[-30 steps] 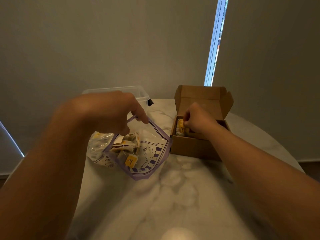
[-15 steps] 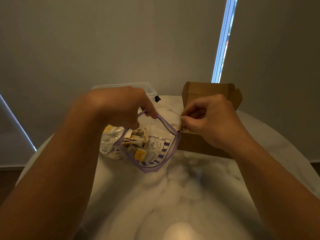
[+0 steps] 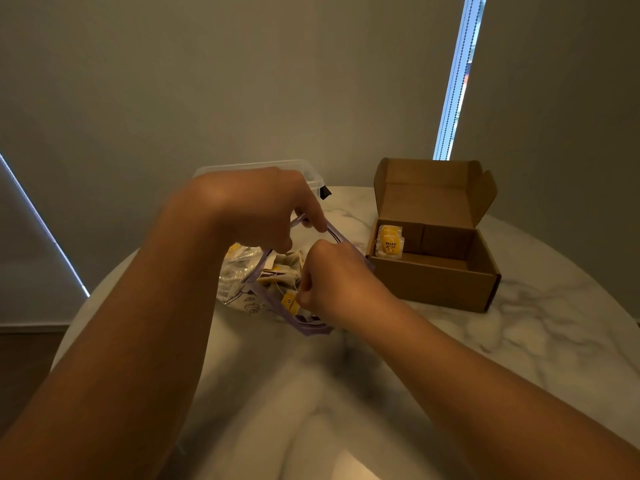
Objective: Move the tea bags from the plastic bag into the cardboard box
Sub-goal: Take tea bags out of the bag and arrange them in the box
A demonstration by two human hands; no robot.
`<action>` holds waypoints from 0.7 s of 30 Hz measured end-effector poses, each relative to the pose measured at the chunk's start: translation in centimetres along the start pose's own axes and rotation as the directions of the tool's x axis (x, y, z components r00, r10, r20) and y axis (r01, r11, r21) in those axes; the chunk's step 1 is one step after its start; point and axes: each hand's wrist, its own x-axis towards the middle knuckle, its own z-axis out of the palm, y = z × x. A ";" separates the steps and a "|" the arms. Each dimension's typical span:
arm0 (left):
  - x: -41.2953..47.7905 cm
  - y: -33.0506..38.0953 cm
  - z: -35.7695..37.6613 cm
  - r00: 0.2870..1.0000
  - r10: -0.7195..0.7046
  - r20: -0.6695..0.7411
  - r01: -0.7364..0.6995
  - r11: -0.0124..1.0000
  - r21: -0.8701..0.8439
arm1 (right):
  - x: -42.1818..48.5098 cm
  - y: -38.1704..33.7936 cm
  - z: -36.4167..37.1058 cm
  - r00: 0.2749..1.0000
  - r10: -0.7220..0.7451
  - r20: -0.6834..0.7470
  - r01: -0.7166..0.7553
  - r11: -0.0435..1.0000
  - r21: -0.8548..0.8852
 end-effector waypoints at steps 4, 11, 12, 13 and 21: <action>-0.2 0.2 -0.2 1.000 -0.005 0.001 0.005 1.000 0.003 | 0.3 -0.2 0.0 0.999 0.034 0.022 -0.033 0.999 -0.015; -0.2 0.3 -0.2 1.000 0.012 -0.004 -0.012 1.000 -0.018 | 0.3 -0.1 0.9 0.999 0.039 0.030 -0.041 0.997 0.069; -0.2 0.3 -0.2 1.000 0.013 -0.005 -0.013 1.000 -0.016 | 0.3 0.1 1.0 0.999 0.043 0.019 -0.044 0.995 0.086; -0.2 0.2 -0.2 1.000 0.012 -0.006 -0.013 1.000 -0.014 | 0.3 0.2 1.0 0.999 0.046 0.007 -0.047 0.994 0.098; -0.2 0.2 0.0 1.000 0.012 -0.022 -0.012 1.000 -0.001 | -1.9 1.8 -0.8 0.995 0.007 -0.104 0.026 0.951 0.308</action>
